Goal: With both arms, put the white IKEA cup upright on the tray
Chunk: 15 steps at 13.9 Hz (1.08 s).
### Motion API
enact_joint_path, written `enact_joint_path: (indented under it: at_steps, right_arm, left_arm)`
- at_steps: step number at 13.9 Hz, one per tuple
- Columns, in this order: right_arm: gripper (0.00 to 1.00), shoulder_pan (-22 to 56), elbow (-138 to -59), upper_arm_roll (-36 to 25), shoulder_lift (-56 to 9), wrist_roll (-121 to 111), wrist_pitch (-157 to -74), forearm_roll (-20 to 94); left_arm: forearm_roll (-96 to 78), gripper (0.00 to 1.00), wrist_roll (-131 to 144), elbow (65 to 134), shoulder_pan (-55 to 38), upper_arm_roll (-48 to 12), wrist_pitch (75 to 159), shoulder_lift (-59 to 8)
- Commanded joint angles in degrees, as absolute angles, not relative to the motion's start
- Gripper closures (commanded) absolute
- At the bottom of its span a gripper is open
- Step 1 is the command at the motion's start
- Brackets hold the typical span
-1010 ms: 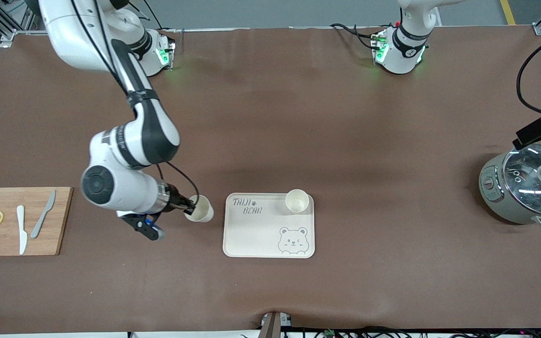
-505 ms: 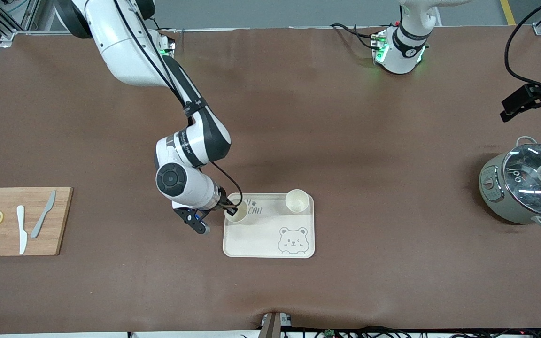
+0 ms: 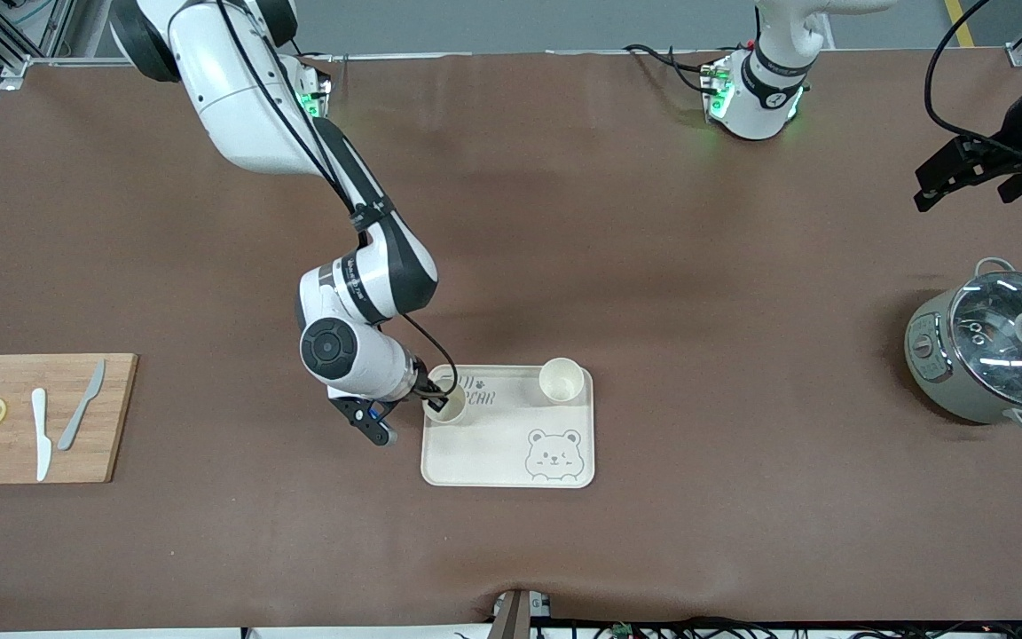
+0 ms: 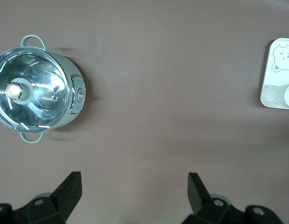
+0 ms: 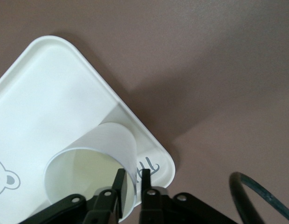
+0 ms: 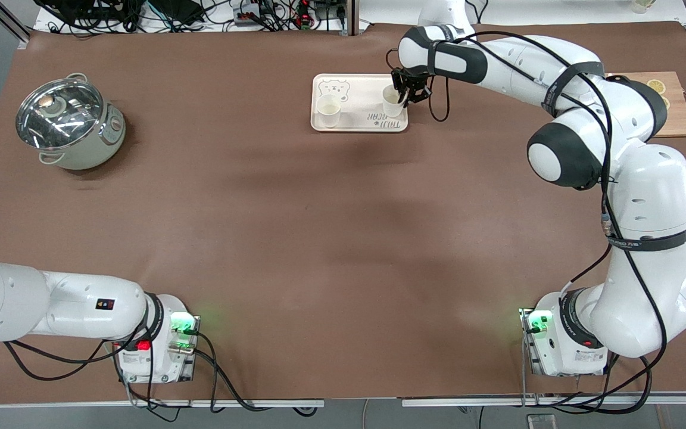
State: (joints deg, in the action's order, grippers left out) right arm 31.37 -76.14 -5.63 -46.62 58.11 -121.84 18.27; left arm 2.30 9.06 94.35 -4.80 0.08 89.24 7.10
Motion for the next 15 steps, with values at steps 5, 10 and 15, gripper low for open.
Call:
enact_joint_path:
  at_steps: [5, 10, 15]
  right_arm:
    - [0.00, 30.4, -70.2, -6.7, -44.8, 57.7, -112.0, 18.9]
    - [0.00, 19.1, -58.7, -6.4, -39.5, 57.4, -89.8, 19.0]
    - [0.00, 15.5, -68.9, -6.6, -25.4, 44.7, -84.1, 12.6]
  left_arm:
    - [1.8, 0.00, 9.3, 95.6, -4.2, -1.4, 89.3, 8.9]
    - [1.8, 0.00, 9.3, 95.5, -4.2, -1.5, 89.5, 8.6]
    - [1.8, 0.00, 9.2, 95.5, -4.1, -1.4, 90.4, 8.0]
